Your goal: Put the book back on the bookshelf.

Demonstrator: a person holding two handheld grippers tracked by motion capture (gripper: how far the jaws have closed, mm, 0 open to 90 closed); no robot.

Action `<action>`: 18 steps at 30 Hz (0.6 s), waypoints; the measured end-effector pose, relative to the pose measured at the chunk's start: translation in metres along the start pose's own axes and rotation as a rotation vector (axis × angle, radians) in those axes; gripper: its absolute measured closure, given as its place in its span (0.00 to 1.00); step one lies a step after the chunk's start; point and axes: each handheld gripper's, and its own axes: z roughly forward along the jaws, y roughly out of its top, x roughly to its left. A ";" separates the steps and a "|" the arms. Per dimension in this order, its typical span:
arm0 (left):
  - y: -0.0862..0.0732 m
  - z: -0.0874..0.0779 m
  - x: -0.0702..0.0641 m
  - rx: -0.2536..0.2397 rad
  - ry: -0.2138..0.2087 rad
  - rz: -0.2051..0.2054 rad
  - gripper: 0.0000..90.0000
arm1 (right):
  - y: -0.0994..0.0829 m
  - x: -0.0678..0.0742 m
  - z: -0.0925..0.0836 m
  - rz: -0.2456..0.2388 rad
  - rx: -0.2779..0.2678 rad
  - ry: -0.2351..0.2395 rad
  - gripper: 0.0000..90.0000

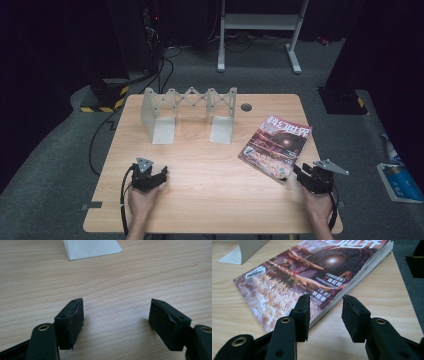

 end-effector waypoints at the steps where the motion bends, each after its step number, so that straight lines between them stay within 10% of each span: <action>1: 0.000 0.000 0.000 -0.001 0.000 0.000 0.32 | 0.002 0.001 0.003 -0.002 0.006 -0.005 0.65; 18: -0.002 -0.002 -0.003 -0.002 -0.012 0.012 0.32 | 0.004 -0.005 0.034 0.054 0.050 -0.043 0.59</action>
